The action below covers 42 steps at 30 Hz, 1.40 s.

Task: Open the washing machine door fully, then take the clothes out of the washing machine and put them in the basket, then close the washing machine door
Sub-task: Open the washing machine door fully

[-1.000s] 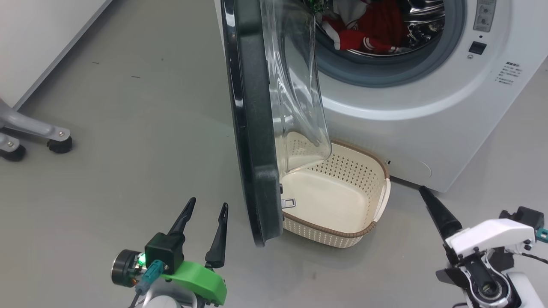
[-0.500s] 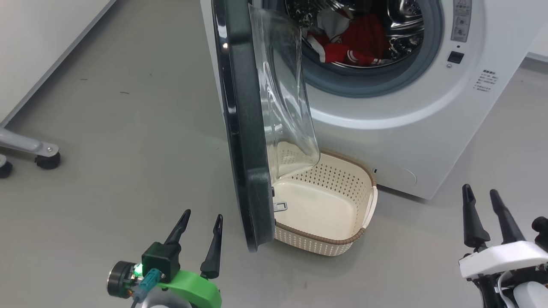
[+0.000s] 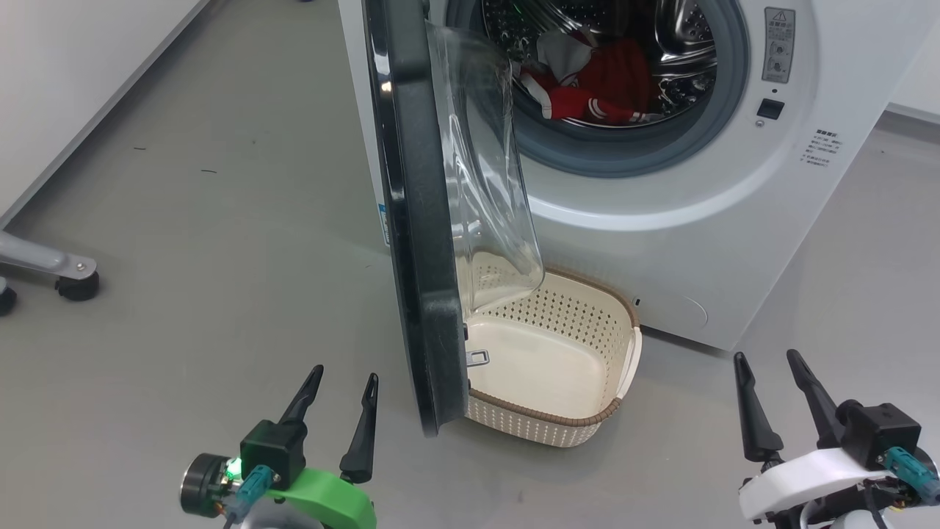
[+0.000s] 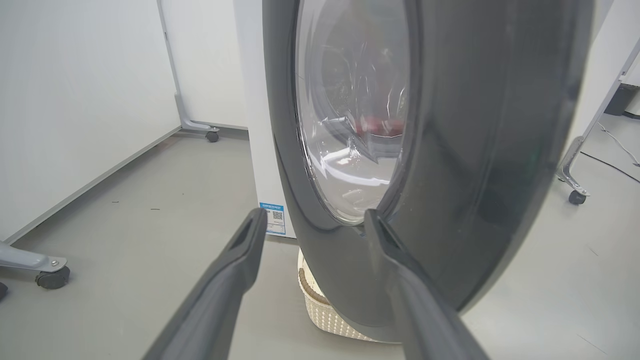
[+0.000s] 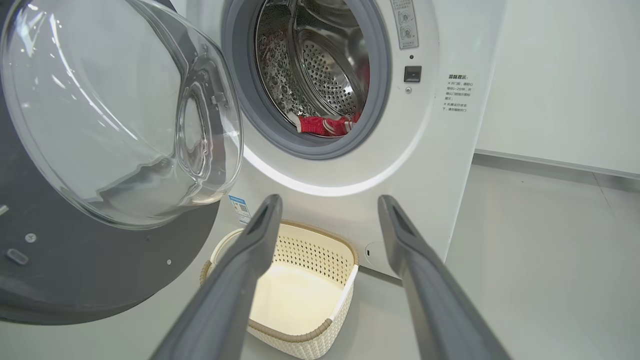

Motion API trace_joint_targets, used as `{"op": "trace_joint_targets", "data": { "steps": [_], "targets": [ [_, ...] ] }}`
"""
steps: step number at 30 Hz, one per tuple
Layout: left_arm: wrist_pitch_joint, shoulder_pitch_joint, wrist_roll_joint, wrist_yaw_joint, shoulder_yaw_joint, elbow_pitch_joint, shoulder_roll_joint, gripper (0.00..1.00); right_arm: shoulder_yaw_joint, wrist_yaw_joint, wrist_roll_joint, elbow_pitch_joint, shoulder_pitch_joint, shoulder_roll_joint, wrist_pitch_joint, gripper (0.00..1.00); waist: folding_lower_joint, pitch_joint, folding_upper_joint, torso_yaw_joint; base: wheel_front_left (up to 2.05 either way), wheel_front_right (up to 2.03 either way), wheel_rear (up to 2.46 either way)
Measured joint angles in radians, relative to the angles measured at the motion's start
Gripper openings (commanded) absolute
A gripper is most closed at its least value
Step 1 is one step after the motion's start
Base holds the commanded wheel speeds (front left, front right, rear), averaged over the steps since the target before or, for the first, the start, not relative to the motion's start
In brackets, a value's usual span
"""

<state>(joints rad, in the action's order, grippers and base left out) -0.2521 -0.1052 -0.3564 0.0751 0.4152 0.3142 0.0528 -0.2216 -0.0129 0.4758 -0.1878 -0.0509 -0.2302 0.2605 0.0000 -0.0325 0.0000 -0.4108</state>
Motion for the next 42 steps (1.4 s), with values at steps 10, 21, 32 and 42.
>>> {"op": "trace_joint_targets", "data": {
  "steps": [10,21,32,42],
  "targets": [
    [0.0,0.002,0.0,0.0,-0.005,-0.001,0.002,1.0,0.02,-0.025,-0.072,0.028,-0.004,0.071,0.0,1.0,0.0,-0.005,0.0,0.002,0.0,0.0,0.0],
    [0.0,0.002,0.0,0.0,-0.009,-0.001,0.002,1.0,0.027,-0.025,-0.123,0.033,-0.019,0.103,0.0,1.0,0.0,-0.009,0.0,0.0,0.0,0.0,0.0],
    [0.0,0.002,0.0,0.0,-0.009,-0.002,0.002,1.0,0.045,-0.015,-0.162,0.033,-0.021,0.123,0.0,1.0,0.0,-0.014,0.0,-0.002,0.0,0.0,0.0],
    [0.0,0.002,0.0,0.0,-0.012,-0.005,0.002,0.0,0.055,0.003,-0.181,0.021,-0.032,0.135,0.0,1.0,0.0,-0.014,0.0,-0.004,0.0,0.0,0.0]
  ]
}}
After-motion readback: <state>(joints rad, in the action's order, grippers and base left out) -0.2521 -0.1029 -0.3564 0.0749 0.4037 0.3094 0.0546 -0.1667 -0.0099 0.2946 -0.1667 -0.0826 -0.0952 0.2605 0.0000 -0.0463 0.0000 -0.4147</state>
